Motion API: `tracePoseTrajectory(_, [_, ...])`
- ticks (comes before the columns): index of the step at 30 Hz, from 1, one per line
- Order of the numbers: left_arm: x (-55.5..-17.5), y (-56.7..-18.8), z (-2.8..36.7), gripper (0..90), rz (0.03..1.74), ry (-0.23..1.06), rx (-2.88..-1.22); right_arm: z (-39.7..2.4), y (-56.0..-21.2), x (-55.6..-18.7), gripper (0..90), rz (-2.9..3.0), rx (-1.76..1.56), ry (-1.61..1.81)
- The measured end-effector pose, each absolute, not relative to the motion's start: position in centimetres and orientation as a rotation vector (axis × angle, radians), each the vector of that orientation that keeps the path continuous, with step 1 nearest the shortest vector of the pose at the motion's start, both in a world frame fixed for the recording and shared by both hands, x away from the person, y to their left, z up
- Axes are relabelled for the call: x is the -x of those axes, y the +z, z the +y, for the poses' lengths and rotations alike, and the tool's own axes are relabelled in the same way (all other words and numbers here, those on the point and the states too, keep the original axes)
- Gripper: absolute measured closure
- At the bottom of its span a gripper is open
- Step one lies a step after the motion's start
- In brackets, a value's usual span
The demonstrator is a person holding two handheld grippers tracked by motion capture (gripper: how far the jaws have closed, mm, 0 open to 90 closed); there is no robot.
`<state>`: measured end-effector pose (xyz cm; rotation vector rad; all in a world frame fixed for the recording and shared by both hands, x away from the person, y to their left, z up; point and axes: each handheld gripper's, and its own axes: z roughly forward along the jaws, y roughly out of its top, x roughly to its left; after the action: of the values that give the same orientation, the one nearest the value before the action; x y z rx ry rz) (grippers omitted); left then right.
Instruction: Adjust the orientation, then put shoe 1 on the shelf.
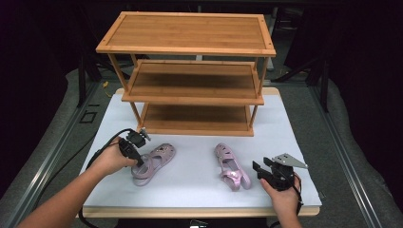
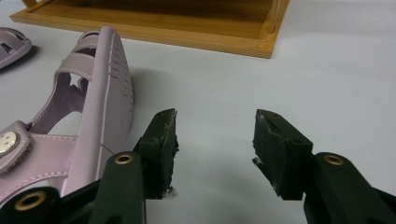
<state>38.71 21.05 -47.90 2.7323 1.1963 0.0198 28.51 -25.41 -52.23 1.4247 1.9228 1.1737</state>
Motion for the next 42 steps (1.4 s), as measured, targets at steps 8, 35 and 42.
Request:
tracePoseTrajectory(8, [-38.0, -47.9, 23.0, 83.1, 1.198, 0.05, -2.549, -25.5, -52.3, -28.5, 48.9, 1.912, -1.44, 1.19])
tracePoseTrajectory(35, [-32.5, -43.3, 25.8, 83.0, 1.069, 0.48, -1.677, -25.8, -52.4, -28.6, 48.9, 1.895, -1.472, 1.213])
tracePoseTrajectory(42, [-31.7, -41.7, 26.3, 83.0, 1.044, 0.538, -1.571, -25.8, -52.3, -28.6, 48.9, 1.891, -1.473, 1.217])
